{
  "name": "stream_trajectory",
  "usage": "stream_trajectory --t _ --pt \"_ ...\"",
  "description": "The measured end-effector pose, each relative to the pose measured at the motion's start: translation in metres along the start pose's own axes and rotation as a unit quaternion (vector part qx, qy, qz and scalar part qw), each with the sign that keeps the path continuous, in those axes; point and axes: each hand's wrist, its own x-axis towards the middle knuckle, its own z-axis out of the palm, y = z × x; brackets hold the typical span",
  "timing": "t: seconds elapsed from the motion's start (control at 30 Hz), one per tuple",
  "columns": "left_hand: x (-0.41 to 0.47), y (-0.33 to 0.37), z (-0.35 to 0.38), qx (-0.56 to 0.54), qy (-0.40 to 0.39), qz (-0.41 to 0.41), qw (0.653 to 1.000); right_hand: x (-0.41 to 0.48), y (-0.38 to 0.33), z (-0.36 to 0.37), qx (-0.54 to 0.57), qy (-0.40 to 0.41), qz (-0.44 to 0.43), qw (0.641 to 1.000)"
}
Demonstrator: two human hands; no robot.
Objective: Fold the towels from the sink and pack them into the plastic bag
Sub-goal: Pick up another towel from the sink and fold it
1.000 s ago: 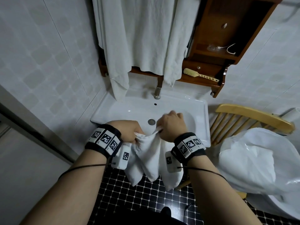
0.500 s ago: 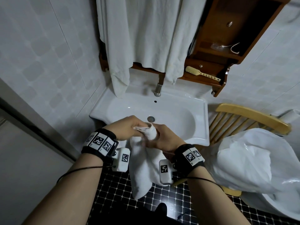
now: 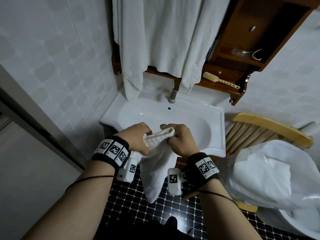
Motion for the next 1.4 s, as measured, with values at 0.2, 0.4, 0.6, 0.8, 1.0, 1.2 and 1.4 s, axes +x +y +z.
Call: stream_trajectory --t 0.2,0.4,0.6,0.8,1.0,1.2,1.4 --pt "-0.003 0.01 -0.003 -0.004 -0.041 0.0 0.999 0.004 -0.006 -0.003 -0.002 0.003 -0.077 0.997" --pt "-0.008 0.019 -0.004 -0.03 -0.025 -0.058 0.998 0.005 -0.006 -0.002 0.003 0.081 -0.065 0.995" --pt "-0.007 0.035 -0.009 -0.078 -0.035 -0.065 0.994 0.012 0.002 0.003 -0.009 0.172 -0.053 0.984" --pt "-0.001 0.045 -0.004 -0.059 0.078 -0.093 0.991 0.008 -0.012 0.0 0.033 0.031 0.221 0.974" --pt "-0.012 0.05 -0.007 -0.169 -0.026 -0.024 0.985 0.002 -0.014 0.013 0.276 -0.069 0.245 0.927" --pt "-0.026 0.04 -0.007 -0.43 -0.068 -0.038 0.899 0.0 0.009 0.011 0.25 -0.076 0.159 0.952" --pt "-0.013 0.006 -0.013 -0.195 0.197 -0.049 0.96 0.011 -0.011 -0.01 0.064 -0.156 0.041 0.985"
